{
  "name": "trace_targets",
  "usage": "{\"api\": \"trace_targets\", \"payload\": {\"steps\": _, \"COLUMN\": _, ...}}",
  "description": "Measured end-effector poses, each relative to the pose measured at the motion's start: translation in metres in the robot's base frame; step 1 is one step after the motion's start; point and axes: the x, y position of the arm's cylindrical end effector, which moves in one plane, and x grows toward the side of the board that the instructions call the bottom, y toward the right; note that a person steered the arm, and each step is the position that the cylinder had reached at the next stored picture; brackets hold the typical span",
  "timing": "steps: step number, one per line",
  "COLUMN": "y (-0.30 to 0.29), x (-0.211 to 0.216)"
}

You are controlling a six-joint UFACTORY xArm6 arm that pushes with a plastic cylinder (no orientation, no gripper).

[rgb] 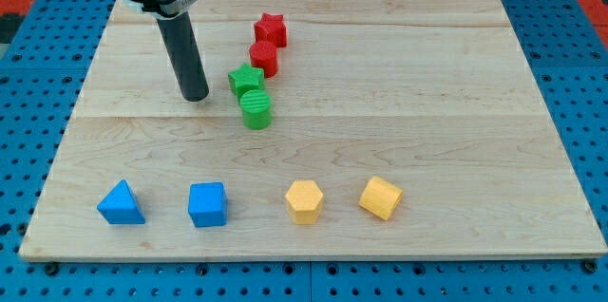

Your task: Slide the green star a bit right

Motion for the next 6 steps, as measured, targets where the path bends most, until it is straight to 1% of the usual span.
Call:
{"api": "trace_targets", "payload": {"steps": 2, "y": 0.016, "x": 0.000}}
{"api": "trace_targets", "payload": {"steps": 3, "y": 0.003, "x": -0.009}}
{"api": "trace_targets", "payload": {"steps": 4, "y": 0.019, "x": -0.019}}
{"api": "trace_targets", "payload": {"steps": 5, "y": 0.039, "x": -0.016}}
{"api": "trace_targets", "payload": {"steps": 6, "y": 0.034, "x": -0.016}}
